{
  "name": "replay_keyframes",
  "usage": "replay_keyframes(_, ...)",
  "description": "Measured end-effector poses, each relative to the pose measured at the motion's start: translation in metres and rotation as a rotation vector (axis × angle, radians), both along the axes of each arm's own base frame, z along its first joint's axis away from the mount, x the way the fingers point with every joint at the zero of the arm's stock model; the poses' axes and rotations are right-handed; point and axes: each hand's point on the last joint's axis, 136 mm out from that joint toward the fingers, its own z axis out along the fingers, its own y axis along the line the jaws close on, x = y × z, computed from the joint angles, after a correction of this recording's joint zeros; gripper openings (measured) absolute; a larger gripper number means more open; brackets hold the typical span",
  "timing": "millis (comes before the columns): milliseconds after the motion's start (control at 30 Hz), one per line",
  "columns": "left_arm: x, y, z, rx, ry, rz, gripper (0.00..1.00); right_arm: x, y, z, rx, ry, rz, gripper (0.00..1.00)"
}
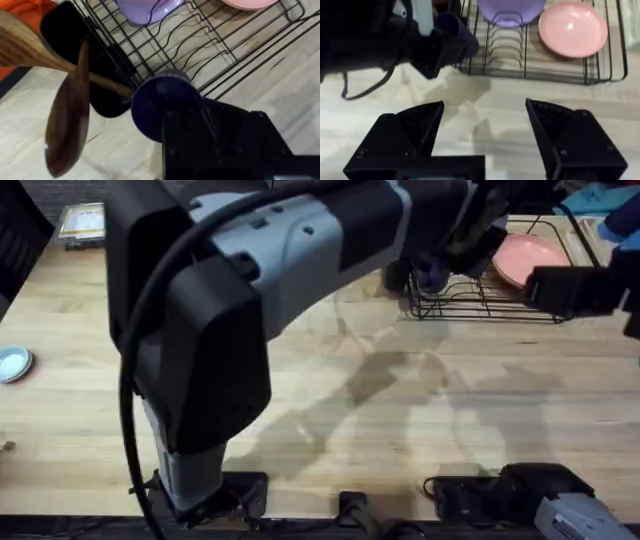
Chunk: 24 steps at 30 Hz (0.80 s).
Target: Pick up the cup on the table and put them onto the rack.
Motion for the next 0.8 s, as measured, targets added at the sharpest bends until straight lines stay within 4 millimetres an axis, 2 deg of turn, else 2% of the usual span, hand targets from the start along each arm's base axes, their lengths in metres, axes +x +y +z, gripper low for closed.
replay_keyframes(267, -0.002, -0.003, -0.005, -0.002, 0.016, -0.012, 0.040, -0.025, -0.012, 0.024, -0.003, 0.004, -0.060, 0.994)
replay_keyframes(367, -0.003, -0.006, -0.013, -0.001, 0.034, -0.023, 0.041, -0.031, -0.014, 0.029, -0.003, 0.003, -0.071, 0.994)
replay_keyframes(567, -0.005, -0.012, -0.039, 0.024, 0.075, -0.041, 0.040, -0.031, -0.014, 0.030, -0.004, 0.001, -0.071, 0.994)
replay_keyframes(800, -0.010, -0.017, -0.050, 0.041, 0.087, -0.055, 0.040, -0.031, -0.014, 0.030, -0.022, -0.001, -0.055, 0.994)
